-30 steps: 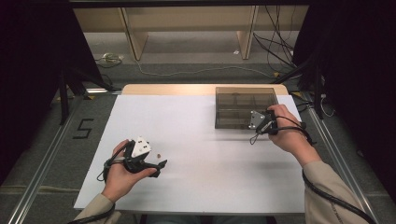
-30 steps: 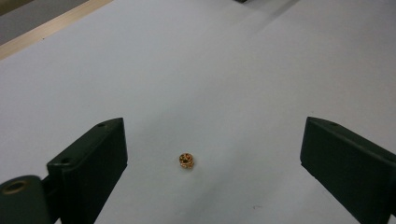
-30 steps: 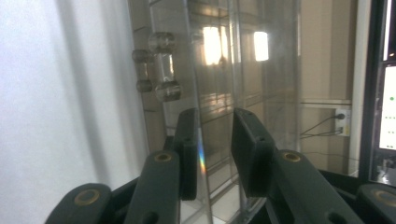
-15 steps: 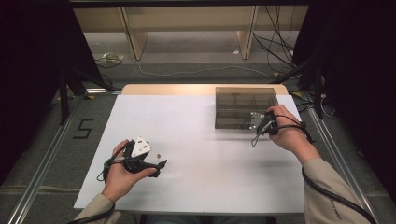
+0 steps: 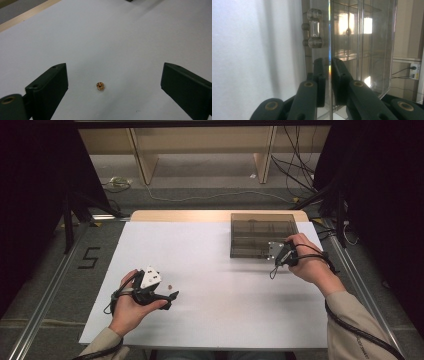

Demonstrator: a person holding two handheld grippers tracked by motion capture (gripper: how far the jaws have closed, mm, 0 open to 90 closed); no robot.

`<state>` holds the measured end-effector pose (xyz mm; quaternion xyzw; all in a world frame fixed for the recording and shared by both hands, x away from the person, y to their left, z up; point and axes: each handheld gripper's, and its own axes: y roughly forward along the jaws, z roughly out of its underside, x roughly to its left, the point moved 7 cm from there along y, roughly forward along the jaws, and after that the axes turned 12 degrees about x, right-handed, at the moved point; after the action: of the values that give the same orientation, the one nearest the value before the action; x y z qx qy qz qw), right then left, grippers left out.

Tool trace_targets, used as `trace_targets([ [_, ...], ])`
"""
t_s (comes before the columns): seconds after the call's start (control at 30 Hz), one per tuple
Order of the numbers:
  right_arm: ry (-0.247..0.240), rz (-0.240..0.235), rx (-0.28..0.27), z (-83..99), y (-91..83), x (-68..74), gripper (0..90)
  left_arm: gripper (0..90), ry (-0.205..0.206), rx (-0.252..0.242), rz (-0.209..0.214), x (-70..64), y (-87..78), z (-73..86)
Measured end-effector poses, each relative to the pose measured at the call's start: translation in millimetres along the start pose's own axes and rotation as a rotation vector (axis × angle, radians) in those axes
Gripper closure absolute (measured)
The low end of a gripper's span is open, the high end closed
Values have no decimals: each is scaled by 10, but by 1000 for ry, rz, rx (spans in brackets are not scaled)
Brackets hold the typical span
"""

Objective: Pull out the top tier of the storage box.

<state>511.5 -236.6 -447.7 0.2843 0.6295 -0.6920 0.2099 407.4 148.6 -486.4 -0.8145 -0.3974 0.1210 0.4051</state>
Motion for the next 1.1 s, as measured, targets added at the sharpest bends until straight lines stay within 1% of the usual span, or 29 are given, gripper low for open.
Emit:
trace_targets([
  [0.07, -7, -7, 12, 4, -23, 11, 833, 73, 0, 0, 0, -1, 0, -1],
  [0.1, -5, -6, 4, -2, -22, 17, 833, 73, 1, -1, 0, -1, -1, -2],
  [0.17, -9, -5, 4, -4, -27, 21, 834, 73, -2, -3, 1, -1, -1, -3],
  [0.2, -10, -10, 14, 1, -36, 26, 834, 73, 0, 0, 0, 1, -1, -1],
  [0.4, -7, -15, 7, -2, -50, 46, 836, 74, 0, -1, 0, -1, -1, -2],
  [0.43, -9, -25, 17, 4, -63, 56, 837, 74, 0, -1, 1, -1, -1, -1],
  [0.47, -9, -25, 17, 4, -63, 56, 837, 74, 0, -1, 0, -1, -1, -1],
  [0.53, -7, -19, 0, -6, -59, 61, 838, 74, -3, -4, 0, -1, -3, -5],
  [0.6, -9, -28, 15, 5, -76, 73, 838, 74, -2, -4, -1, -1, -3, -5],
  [0.7, -11, -26, 3, -1, -78, 77, 839, 74, 0, -2, -1, -1, -3, -3],
  [0.83, -13, -25, 1, -4, -86, 86, 840, 75, 1, -1, -1, -1, -2, -3],
  [0.93, -14, -31, 9, 2, -98, 96, 840, 75, -2, -4, 0, -2, -2, -5],
  [1.0, -8, -26, -4, -3, -93, 102, 840, 75, 1, -2, 0, -1, -3, -4],
  [1.03, -9, -33, 6, 4, -103, 107, 841, 75, 1, -2, -1, -1, -3, -3],
  [1.1, -11, -32, 4, 3, -106, 108, 840, 75, 1, -1, -1, -1, -3, -3],
])
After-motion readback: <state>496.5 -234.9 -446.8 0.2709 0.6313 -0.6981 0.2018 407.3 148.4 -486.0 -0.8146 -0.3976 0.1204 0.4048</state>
